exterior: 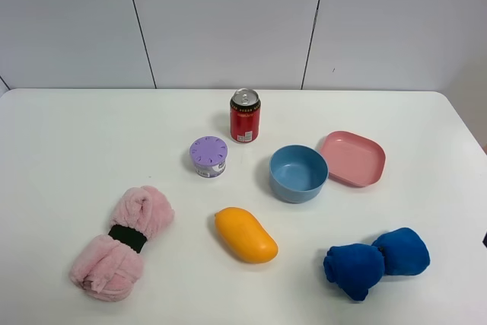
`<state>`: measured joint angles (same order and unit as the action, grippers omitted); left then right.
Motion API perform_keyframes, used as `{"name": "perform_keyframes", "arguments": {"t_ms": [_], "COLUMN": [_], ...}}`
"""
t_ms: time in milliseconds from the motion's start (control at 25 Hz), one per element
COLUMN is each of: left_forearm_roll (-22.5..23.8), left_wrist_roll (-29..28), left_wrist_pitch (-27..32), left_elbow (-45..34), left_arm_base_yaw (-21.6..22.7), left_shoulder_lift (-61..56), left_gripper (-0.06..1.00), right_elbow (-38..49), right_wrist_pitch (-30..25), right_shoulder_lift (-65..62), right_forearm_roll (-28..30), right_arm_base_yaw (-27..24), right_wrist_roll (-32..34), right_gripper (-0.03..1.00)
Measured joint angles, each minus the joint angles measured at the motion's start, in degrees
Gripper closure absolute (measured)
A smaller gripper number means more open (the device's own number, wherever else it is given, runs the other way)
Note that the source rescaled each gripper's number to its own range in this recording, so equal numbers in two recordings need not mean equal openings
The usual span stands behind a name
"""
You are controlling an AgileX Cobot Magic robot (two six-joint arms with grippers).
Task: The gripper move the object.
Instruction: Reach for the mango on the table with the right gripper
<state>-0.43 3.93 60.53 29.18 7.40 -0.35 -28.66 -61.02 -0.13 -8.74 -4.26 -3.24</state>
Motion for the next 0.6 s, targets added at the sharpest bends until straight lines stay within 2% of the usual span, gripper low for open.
{"name": "perform_keyframes", "arguments": {"t_ms": [600], "left_forearm_roll": [0.00], "left_wrist_roll": [0.00], "left_wrist_pitch": [0.00], "left_elbow": [0.00], "left_arm_base_yaw": [0.00], "left_shoulder_lift": [0.00], "left_gripper": [-0.06], "right_elbow": [0.00], "right_wrist_pitch": [0.07], "right_shoulder_lift": [0.00], "right_forearm_roll": [-1.18], "right_arm_base_yaw": [0.00], "right_wrist_roll": [-0.19], "right_gripper": [-0.03]}}
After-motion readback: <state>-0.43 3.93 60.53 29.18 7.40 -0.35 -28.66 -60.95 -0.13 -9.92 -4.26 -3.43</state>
